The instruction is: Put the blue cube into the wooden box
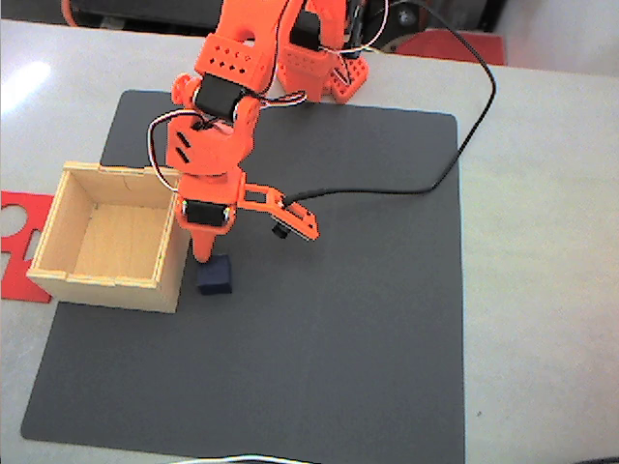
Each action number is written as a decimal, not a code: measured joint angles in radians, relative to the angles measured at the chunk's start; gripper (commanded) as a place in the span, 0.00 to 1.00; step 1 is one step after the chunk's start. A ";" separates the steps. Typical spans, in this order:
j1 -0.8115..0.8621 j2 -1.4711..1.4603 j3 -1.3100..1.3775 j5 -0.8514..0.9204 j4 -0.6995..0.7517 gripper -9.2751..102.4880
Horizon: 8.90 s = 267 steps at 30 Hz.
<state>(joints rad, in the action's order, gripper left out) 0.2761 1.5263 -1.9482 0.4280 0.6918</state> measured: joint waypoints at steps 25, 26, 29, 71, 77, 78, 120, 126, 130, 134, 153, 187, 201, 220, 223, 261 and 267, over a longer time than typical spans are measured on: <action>-0.127 -0.218 0.433 0.034 0.316 0.38; -0.115 -0.218 0.433 0.028 0.319 0.39; -0.080 -0.218 0.433 0.015 0.321 0.39; -0.304 -0.290 0.373 0.012 0.213 0.29; -0.302 -0.295 0.374 0.037 0.258 0.33; -0.301 -0.295 0.374 0.043 0.276 0.33; -0.405 -0.327 0.413 0.120 0.416 0.08; -0.284 -0.304 0.522 0.146 0.505 0.08; -0.153 -0.249 0.669 0.184 0.574 0.08; -0.057 -0.241 0.862 0.219 0.658 0.08; 0.221 -0.121 0.939 0.242 0.782 0.08; 0.351 -0.423 0.815 0.232 0.640 0.09; 0.344 -0.445 0.816 0.236 0.647 0.27; 0.328 -0.169 1.209 0.044 0.950 0.08; 0.325 -0.107 1.419 0.017 1.063 0.08; -0.170 1.717 -0.439 0.011 0.788 0.08; -0.187 1.779 -0.683 -0.032 0.658 0.08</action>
<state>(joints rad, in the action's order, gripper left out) 0.0890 3.3057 -2.6308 0.3958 1.3499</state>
